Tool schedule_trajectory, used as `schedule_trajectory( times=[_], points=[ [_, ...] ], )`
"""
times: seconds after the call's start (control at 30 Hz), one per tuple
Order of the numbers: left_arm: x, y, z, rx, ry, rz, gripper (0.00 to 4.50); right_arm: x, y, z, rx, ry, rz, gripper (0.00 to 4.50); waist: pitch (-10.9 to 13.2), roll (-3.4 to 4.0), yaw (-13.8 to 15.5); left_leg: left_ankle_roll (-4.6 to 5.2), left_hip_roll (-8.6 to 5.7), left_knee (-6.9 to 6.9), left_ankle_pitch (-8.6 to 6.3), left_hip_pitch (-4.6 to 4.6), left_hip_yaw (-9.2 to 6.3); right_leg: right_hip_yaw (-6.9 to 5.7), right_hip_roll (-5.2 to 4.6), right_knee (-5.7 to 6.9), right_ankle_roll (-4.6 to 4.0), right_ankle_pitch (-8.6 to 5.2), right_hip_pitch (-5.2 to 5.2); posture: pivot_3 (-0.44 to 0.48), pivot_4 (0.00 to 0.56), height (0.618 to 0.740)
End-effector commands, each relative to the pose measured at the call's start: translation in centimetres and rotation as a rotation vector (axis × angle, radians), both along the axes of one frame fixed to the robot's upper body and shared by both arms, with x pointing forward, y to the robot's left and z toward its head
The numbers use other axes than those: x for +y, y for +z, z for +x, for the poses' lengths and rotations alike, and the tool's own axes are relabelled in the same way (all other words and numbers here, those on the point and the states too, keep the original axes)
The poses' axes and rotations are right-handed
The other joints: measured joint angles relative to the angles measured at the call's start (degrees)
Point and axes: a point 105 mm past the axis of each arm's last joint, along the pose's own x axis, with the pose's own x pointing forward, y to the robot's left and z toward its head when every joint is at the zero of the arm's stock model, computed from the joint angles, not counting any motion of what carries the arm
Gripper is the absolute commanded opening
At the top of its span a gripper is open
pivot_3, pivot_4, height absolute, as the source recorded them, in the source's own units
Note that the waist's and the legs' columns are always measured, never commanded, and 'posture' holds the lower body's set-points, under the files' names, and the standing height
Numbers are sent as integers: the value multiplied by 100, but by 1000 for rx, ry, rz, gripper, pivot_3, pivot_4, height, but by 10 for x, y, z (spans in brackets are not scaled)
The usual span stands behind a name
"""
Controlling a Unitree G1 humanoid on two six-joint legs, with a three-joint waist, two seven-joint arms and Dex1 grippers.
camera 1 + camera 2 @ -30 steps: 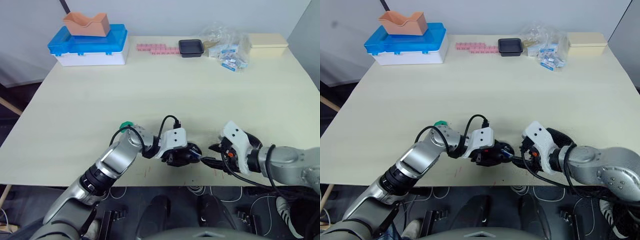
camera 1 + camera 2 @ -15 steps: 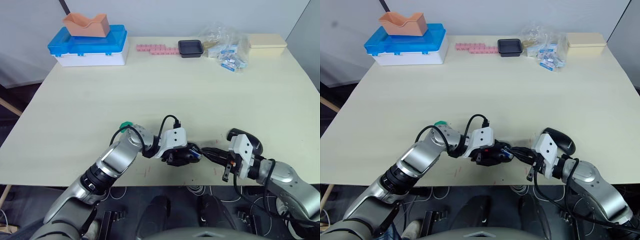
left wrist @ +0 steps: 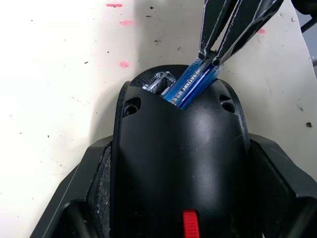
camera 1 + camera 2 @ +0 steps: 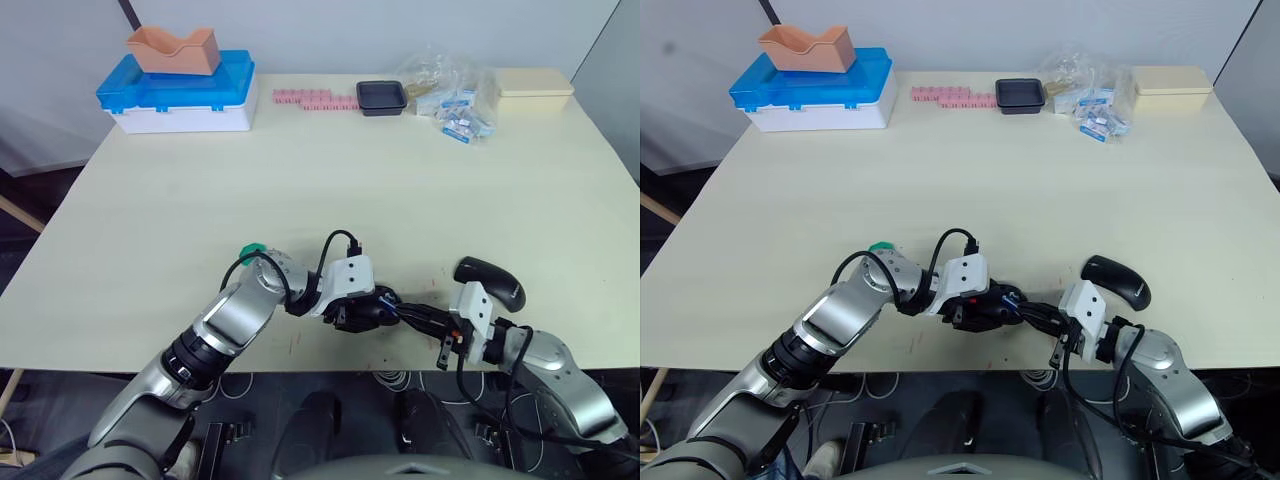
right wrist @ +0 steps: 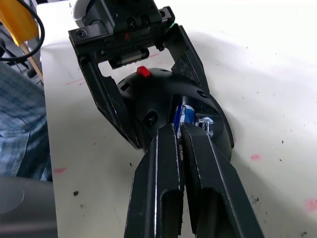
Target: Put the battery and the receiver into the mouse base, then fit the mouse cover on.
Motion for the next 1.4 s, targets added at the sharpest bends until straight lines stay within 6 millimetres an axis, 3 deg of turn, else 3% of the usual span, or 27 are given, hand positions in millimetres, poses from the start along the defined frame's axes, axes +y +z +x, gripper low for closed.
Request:
schedule_trajectory(
  times=[0.03, 0.43, 0.87, 1.4],
  points=[
    [-7, -8, -8, 33, -33, 10, 2955, 6, -5, 0, -6, 17, -12, 174, 0, 0, -3, 0, 0, 0, 0, 2, 1, 1, 0, 1, 0, 0, 0, 0, 150, 740],
    [-7, -9, -9, 38, -27, 4, 2955, 11, -18, 6, 22, 10, -51, 174, -6, -3, -10, -1, 0, 0, 1, 12, 4, 6, 0, 5, 0, 1, 6, 0, 150, 740],
    [-7, -10, -7, 37, -35, 5, 2955, -2, -5, 1, 4, -17, 19, 174, -8, -2, 25, -1, -2, 1, 1, 13, 3, 6, -1, 6, -1, 1, 9, 0, 150, 740],
    [-6, -11, -8, 39, -43, 9, 2955, 1, 6, -7, -8, 24, 101, 174, -7, -2, 37, -1, -2, 0, 1, 11, 3, 6, -1, 6, -2, 1, 8, 0, 150, 740]
  ],
)
